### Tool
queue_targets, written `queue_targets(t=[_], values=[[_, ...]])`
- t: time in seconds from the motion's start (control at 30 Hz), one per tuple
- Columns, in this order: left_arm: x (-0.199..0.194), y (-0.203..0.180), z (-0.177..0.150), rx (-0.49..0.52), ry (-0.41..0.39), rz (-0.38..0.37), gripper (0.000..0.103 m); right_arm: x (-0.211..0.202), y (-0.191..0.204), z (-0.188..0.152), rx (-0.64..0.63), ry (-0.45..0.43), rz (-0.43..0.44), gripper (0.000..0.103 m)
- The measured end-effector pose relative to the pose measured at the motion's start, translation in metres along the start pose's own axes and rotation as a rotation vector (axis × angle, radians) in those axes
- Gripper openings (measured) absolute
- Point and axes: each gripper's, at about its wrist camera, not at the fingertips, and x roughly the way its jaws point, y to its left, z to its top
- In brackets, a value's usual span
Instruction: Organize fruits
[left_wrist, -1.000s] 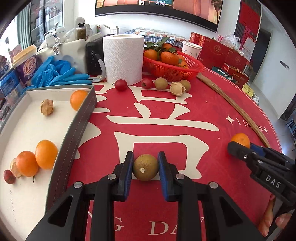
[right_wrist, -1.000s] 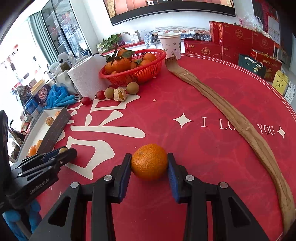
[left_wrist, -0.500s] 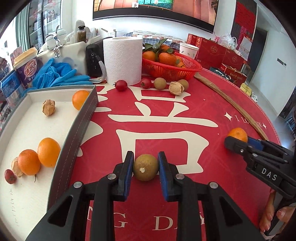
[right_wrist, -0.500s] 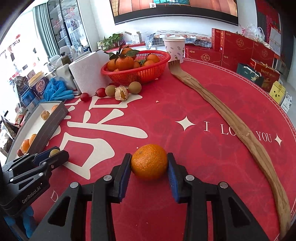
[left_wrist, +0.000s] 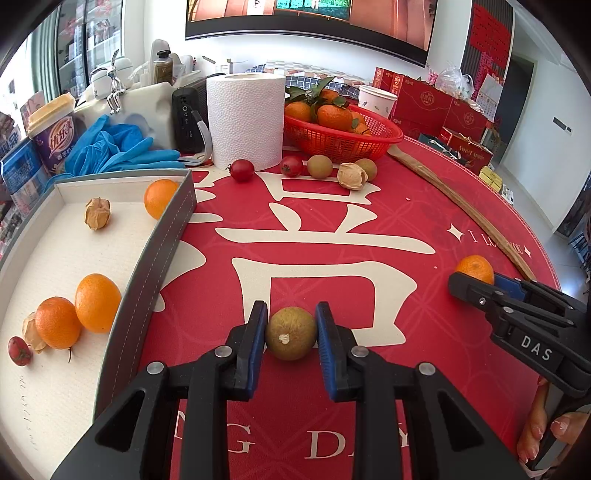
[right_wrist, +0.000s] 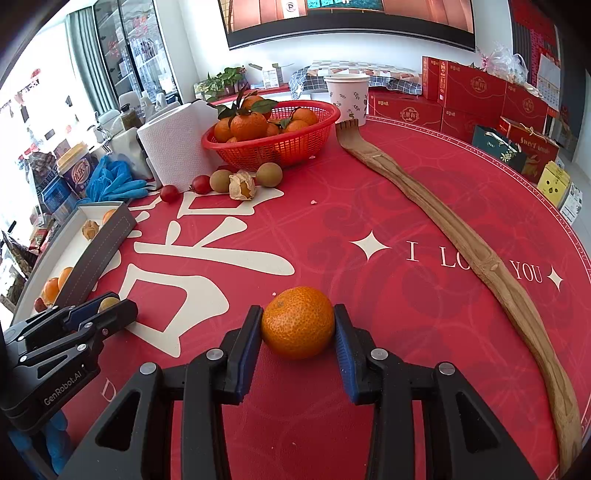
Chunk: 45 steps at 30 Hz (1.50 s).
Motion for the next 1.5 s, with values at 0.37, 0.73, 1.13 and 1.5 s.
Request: queue_targets(t=[0.37,0.73,1.13,1.5], values=[[0.0,0.0,0.0,-0.001,0.0,-0.001,0.029,0.0,0.0,0.0,-0.001,-0.001,0.0,0.039],[-0.002,0.005,0.0,-0.04,-0.008,-0.023,0.029,0.0,-0.002,0.0,0.008,-0.002,0.009,0.039],[-0.019,0.0,0.002,-0.023,-0.09,0.003,0.029,0.0,-0.005,0.001,0.036,-0.008,0.045,0.039],[-0.038,0.016,0.006,-0.055,-0.139,0.023,0.029,0.0,-0.001,0.001,0.042,-0.011,0.016,0.039]])
